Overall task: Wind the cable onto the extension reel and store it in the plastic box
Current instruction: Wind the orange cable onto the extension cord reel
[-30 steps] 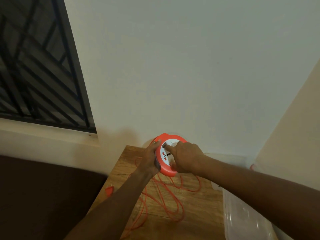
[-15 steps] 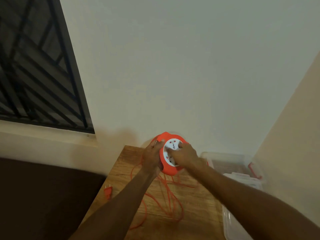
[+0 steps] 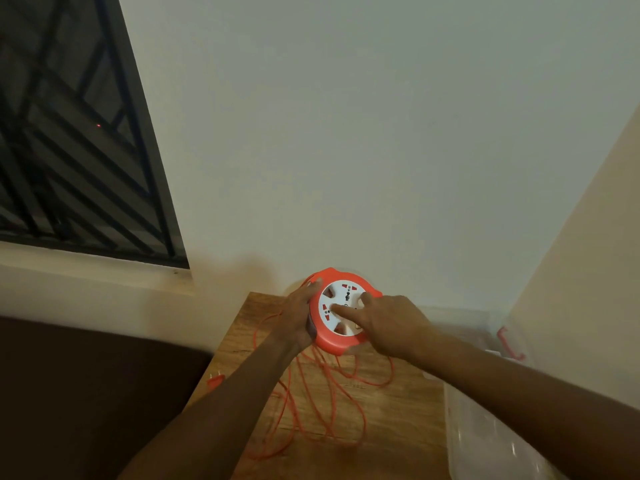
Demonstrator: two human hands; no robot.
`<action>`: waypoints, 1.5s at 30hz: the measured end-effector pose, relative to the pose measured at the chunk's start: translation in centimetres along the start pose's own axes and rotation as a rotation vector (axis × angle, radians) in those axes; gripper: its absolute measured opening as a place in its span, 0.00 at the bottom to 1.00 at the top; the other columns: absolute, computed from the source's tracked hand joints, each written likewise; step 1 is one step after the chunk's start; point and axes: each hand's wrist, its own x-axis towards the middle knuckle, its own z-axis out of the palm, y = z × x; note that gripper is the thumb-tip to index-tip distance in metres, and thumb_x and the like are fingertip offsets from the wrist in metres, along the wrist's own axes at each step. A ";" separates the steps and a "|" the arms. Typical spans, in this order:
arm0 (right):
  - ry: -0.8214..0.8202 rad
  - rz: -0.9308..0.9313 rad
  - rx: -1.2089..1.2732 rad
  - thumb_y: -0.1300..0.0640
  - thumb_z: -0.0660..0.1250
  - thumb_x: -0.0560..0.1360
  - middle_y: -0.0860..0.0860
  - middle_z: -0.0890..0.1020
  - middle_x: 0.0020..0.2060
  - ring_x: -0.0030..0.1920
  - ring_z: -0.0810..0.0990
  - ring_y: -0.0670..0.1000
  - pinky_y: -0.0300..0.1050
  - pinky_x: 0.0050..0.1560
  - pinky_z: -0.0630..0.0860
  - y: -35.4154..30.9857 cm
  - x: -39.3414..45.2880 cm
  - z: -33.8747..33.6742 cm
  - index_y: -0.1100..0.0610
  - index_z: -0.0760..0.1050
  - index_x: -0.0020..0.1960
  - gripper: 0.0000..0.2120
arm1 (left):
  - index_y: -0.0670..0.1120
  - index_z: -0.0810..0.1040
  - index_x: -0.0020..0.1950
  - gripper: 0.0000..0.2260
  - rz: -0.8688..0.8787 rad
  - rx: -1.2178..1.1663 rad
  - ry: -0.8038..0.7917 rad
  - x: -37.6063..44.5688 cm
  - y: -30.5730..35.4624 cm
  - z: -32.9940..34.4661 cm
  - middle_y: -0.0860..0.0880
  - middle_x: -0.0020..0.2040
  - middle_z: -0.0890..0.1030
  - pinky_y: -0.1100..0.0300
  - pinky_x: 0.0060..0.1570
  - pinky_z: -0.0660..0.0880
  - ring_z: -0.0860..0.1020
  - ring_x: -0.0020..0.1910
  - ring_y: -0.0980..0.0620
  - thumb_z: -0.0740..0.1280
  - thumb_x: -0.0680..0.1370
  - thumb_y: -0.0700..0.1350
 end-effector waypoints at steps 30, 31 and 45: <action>0.167 0.413 0.685 0.44 0.69 0.73 0.48 0.74 0.69 0.67 0.74 0.54 0.51 0.63 0.74 -1.0 2.8 2.0 0.44 0.64 0.75 0.32 | 0.45 0.81 0.61 0.13 0.124 0.038 0.006 0.3 -0.3 1.6 0.39 0.58 0.85 0.41 0.56 0.82 0.83 0.58 0.38 0.67 0.81 0.51; 0.207 0.490 0.804 0.44 0.69 0.73 0.49 0.75 0.69 0.66 0.74 0.54 0.51 0.64 0.74 -1.3 2.9 2.2 0.46 0.65 0.75 0.32 | 0.44 0.82 0.58 0.10 0.160 0.056 0.007 0.1 -0.2 2.2 0.38 0.56 0.85 0.41 0.55 0.82 0.84 0.55 0.39 0.66 0.82 0.49; 0.157 0.442 1.082 0.51 0.70 0.74 0.50 0.81 0.58 0.54 0.82 0.52 0.48 0.53 0.80 -3.3 1.0 0.9 0.47 0.69 0.70 0.25 | 0.48 0.81 0.63 0.14 0.165 0.143 0.094 2.0 -0.4 1.7 0.44 0.61 0.85 0.40 0.56 0.82 0.83 0.59 0.40 0.67 0.81 0.53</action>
